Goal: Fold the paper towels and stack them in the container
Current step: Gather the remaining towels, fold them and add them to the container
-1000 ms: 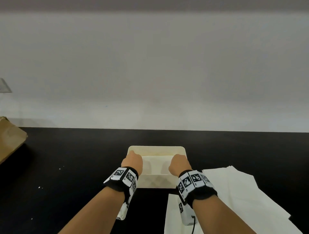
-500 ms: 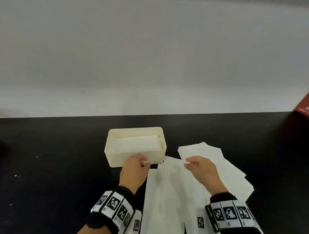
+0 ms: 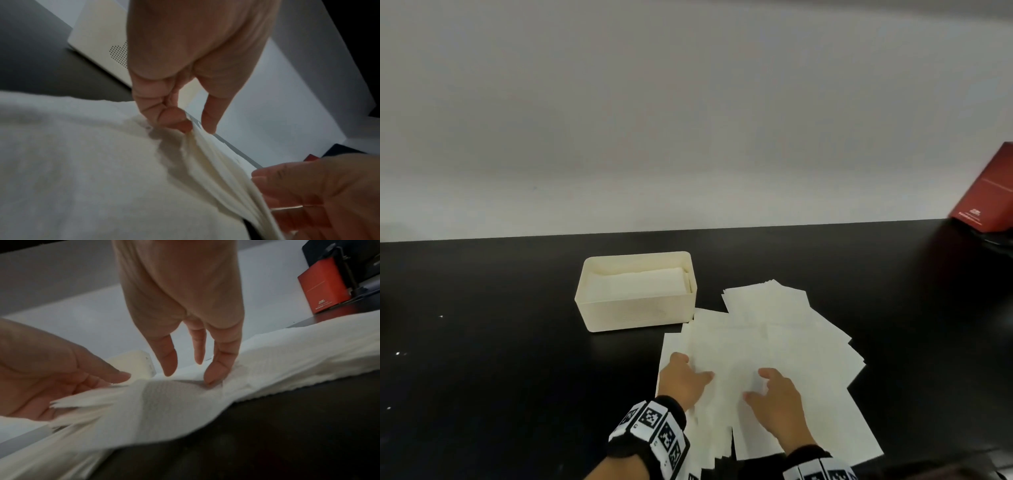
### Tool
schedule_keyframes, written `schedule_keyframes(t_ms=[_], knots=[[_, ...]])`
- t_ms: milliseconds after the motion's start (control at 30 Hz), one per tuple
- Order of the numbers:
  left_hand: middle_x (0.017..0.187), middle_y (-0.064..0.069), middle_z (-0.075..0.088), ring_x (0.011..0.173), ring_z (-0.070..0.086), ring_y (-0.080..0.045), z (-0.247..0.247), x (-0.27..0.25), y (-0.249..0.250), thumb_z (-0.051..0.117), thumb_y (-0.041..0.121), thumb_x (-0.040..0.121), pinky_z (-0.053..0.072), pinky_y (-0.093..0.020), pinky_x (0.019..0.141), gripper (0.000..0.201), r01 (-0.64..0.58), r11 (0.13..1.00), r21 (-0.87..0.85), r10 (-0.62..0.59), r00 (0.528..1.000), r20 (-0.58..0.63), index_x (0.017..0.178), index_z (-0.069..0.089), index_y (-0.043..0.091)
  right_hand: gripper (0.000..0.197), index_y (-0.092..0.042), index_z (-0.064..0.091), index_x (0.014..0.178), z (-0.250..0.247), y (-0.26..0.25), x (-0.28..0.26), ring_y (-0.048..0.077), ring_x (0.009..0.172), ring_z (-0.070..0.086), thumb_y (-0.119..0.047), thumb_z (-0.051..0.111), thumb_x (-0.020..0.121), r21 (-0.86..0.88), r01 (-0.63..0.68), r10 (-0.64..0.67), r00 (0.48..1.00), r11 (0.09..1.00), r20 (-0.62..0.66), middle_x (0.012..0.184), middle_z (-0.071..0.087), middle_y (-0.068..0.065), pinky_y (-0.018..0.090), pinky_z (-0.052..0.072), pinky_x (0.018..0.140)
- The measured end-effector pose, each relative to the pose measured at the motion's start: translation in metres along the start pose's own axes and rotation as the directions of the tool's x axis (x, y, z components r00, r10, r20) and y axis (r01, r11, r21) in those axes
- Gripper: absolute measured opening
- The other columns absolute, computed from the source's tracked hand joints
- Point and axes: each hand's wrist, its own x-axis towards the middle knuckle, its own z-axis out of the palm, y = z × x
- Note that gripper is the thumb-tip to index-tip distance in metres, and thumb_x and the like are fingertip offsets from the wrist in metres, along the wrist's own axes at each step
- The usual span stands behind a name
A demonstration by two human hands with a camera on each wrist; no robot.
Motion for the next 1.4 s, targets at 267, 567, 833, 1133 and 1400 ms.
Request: schedule_keyframes(t_ms=[267,567,833,1133,1400], knots=[[0.084,0.005,0.057,0.084,0.056,-0.013,0.001,0.000,0.000,0.067,0.021,0.083,0.046,-0.019,0.071,0.015,-0.046,0.998,0.036,0.046,0.999,0.003,0.086,0.054,0.015,0.054,-0.015,0.043,0.136,-0.001,-0.003,0.008,0.024,0.122,0.049,-0.021,0.063,0.086,0.069,-0.005,0.002,0.999,0.998,0.045,0.133,0.049,0.013,0.027,0.040,0.100],[0.074,0.007,0.052,0.066,0.051,-0.007,-0.013,-0.007,-0.023,0.075,0.020,0.076,0.041,-0.014,0.058,0.028,-0.098,0.991,0.093,0.108,0.988,-0.110,0.065,0.049,0.018,0.051,-0.014,0.046,0.133,0.006,-0.015,0.011,0.023,0.122,0.048,-0.023,0.065,0.086,0.055,0.069,-0.073,0.994,0.996,0.076,0.133,0.047,0.012,0.022,0.038,0.094],[0.076,0.009,0.051,0.073,0.051,-0.009,-0.028,-0.008,-0.028,0.065,0.016,0.082,0.044,-0.018,0.067,0.021,-0.083,0.993,0.078,0.093,0.987,-0.131,0.070,0.049,0.020,0.049,-0.017,0.045,0.134,0.012,-0.020,0.010,0.024,0.123,0.047,-0.025,0.061,0.088,-0.009,0.044,-0.044,0.998,0.999,0.041,0.135,0.044,0.011,0.025,0.038,0.097],[0.122,-0.008,0.058,0.110,0.059,-0.022,-0.016,-0.005,-0.021,0.075,0.018,0.076,0.051,-0.027,0.090,0.058,0.027,1.000,0.010,-0.027,0.999,-0.023,0.126,0.047,0.006,0.065,-0.011,0.031,0.140,0.017,-0.023,0.009,0.028,0.124,0.045,-0.019,0.063,0.085,-0.047,-0.012,0.013,1.000,0.999,0.023,0.136,0.035,0.014,0.029,0.040,0.101],[0.109,-0.002,0.065,0.096,0.062,-0.016,-0.036,-0.013,-0.038,0.061,0.019,0.087,0.051,-0.023,0.082,0.020,-0.032,0.997,0.071,0.026,0.996,0.081,0.106,0.063,0.013,0.074,-0.011,0.028,0.143,0.011,-0.026,0.018,0.030,0.130,0.038,-0.032,0.067,0.082,-0.149,-0.020,0.016,1.000,0.989,-0.025,0.139,0.037,0.013,0.035,0.035,0.108]])
